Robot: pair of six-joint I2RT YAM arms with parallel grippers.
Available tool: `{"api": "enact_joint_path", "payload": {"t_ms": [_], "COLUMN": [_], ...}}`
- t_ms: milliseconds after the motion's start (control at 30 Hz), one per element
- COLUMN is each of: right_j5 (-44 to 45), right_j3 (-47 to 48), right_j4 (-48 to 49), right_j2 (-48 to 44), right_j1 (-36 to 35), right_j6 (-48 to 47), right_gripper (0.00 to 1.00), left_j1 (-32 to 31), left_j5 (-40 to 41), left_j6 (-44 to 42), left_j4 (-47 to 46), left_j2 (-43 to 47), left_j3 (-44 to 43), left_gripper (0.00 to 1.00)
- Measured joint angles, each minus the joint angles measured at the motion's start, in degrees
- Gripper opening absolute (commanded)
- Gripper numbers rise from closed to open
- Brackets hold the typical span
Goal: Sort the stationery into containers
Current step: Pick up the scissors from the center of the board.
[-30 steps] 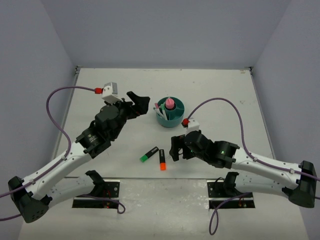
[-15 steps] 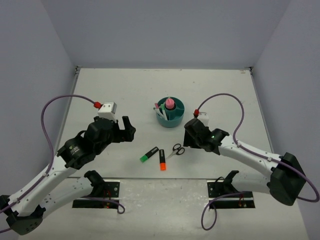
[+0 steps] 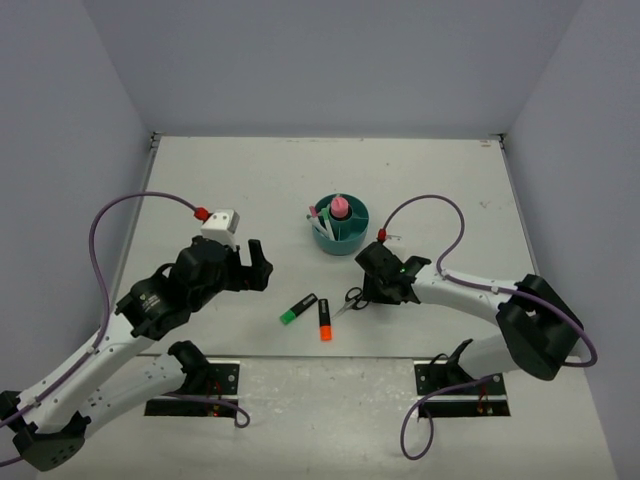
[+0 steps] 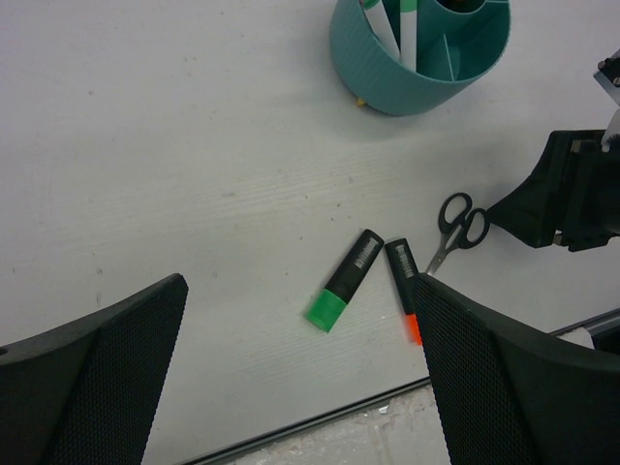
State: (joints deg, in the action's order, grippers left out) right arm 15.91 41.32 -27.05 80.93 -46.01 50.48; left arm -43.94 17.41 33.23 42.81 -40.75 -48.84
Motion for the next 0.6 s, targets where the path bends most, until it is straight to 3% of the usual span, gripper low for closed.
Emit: {"api": "enact_joint_path", "payload": {"t_ms": [400, 600], "right_j5": [-1.08, 0.05], "right_j3": [-0.53, -0.22], "right_j4": [2.24, 1.38], "right_j2": [0.69, 2.23], "right_j1": [-0.4, -1.25], "right_j6": [0.73, 0.81], "right_gripper": [0.43, 0.36], "left_j1": [0.0, 0.0], "left_j5": [-0.29, -0.29], "left_j6": [-0.02, -0.02], "left_j4": [0.02, 0.02], "left_j2": [1.74, 2.12], "left_j3": [0.02, 0.01], "left_gripper": [1.0, 1.0]}}
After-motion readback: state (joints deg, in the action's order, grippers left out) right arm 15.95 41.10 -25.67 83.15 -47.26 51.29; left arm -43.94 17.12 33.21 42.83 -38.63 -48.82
